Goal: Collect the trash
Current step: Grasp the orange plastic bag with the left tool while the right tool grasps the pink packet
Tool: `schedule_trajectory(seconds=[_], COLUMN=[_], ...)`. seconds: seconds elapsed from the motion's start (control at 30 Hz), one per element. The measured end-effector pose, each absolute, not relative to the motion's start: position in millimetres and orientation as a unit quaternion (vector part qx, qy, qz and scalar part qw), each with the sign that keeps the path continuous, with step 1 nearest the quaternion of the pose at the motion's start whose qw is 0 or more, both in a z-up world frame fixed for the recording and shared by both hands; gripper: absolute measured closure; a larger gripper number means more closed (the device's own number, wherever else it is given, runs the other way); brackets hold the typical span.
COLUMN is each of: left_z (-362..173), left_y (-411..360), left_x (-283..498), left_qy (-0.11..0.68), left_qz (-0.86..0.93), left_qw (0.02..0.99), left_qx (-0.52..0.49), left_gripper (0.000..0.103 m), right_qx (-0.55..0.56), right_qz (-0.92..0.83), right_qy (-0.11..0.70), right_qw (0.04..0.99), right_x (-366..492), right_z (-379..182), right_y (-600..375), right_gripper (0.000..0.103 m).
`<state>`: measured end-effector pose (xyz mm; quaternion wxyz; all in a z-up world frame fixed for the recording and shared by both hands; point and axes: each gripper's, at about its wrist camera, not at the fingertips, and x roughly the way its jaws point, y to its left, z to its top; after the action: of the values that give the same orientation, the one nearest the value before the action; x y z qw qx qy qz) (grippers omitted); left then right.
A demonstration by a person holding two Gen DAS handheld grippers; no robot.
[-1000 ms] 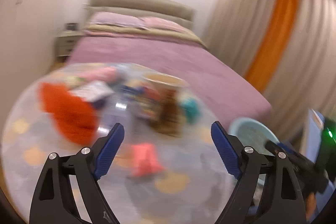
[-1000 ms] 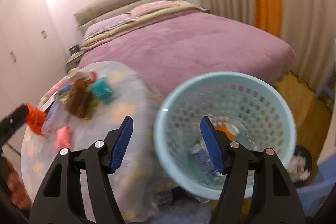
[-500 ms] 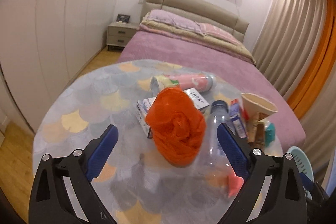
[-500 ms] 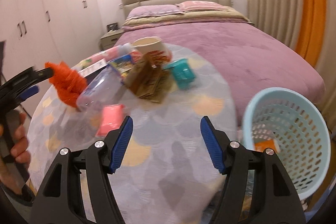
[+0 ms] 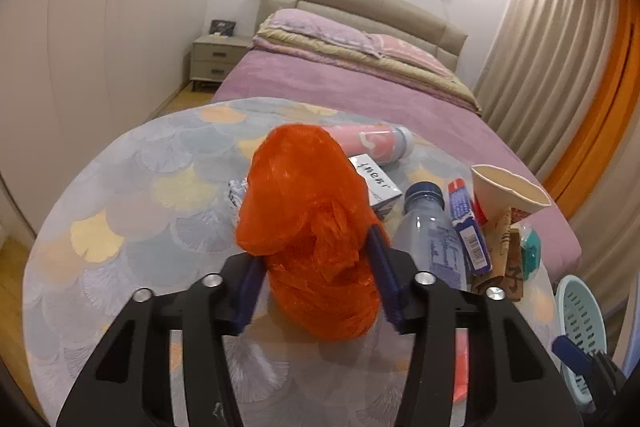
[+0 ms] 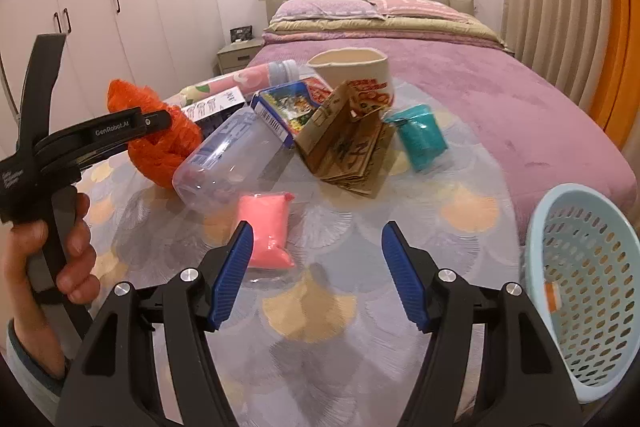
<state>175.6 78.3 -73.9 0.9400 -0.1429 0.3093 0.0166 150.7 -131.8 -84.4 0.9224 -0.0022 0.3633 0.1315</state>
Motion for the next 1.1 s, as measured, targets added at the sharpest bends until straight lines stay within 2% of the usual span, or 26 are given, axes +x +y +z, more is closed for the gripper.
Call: schedule_trajectory(seconds=[0.27,0.63,0.67,0.73,1.1], left_z=[-75,-58,-57,-54,-30], left_y=[82,88,88,87,73], left_x=[162,144,142,138,118], left_qy=[0.274,0.257,0.257,0.256,0.247], left_qz=[0.006,0.002,0.001,-0.001,-0.025], left_qw=[0.95,0.955,0.955,0.955,0.959], left_qx=[-0.15,-0.149,-0.149,-0.147,-0.135], left_gripper=[0.069,0.069,0.069,0.069,0.069], right_qx=[-0.012,-0.03,-0.032,-0.029,0.013], right_qz=[0.142,0.139,0.138,0.152,0.136], right_qy=[0.377,0.42,0.42,0.427,0.415], right_qw=[0.915,0.896,0.896,0.891,0.899], right_x=[164,182,182,183,164], right_z=[-91,-108,-109,-111,-94], right_y=[-111,-87,-86,-85,-120], right_gripper=[0.04,0.041,0.043,0.066,0.067])
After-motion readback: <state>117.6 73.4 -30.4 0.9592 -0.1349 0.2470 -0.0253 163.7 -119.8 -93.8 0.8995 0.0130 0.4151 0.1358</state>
